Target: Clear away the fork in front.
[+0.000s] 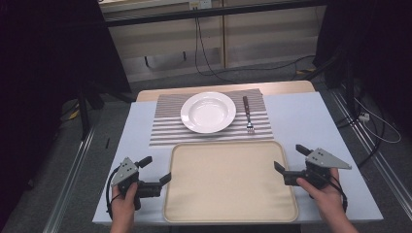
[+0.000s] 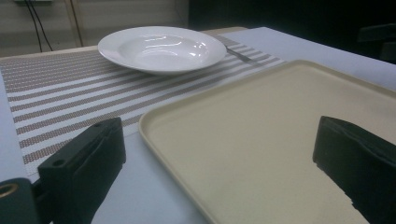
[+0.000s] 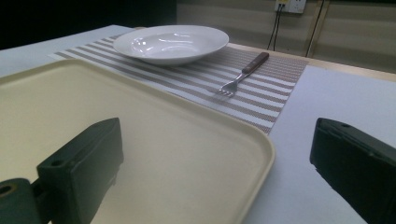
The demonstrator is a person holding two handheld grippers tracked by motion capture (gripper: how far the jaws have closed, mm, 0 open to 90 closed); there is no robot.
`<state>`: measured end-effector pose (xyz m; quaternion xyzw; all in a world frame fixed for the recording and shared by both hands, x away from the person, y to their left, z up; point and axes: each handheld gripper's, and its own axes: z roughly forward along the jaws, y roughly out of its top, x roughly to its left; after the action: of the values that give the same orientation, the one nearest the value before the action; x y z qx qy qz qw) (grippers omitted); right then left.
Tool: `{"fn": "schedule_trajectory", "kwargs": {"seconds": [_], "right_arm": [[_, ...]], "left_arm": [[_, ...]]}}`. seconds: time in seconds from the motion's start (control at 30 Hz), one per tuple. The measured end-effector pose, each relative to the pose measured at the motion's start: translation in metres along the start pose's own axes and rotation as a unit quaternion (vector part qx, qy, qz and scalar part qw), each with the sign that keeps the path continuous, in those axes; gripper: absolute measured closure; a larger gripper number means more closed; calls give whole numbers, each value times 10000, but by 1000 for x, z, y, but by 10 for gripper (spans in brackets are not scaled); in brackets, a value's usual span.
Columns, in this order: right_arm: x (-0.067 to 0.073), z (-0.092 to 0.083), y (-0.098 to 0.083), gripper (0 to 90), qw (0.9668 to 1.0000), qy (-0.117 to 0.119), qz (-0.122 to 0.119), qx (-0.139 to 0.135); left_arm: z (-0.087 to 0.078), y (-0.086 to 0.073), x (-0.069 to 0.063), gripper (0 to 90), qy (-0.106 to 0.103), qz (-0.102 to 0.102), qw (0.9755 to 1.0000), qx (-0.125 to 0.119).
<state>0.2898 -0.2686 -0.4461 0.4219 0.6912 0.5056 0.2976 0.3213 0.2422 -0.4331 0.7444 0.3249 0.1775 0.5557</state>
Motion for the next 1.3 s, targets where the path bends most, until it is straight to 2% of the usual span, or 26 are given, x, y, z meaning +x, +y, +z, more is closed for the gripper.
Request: {"fn": "schedule_trajectory", "kwargs": {"seconds": [0.07, 0.17, 0.37, 0.57, 1.3], "right_arm": [[-2, 12, 6, 25, 10000, -46, -36, 4], [-4, 21, 10, 26, 10000, -56, 13, 5], [-14, 47, 26, 26, 9997, -188, 51, 122], [-18, 63, 37, 26, 9996, -211, 87, 189], [-36, 119, 61, 31, 9980, -394, 164, 471]], "left_arm": [[-2, 0, 1, 28, -16, -68, 10000, -60], [-3, 0, 2, 28, -13, -37, 10000, -55], [-3, 0, 3, 27, -18, -115, 9999, -105], [-1, 0, 2, 28, -98, -119, 9998, -87], [-1, 0, 3, 28, -100, -160, 9998, -97]]}}
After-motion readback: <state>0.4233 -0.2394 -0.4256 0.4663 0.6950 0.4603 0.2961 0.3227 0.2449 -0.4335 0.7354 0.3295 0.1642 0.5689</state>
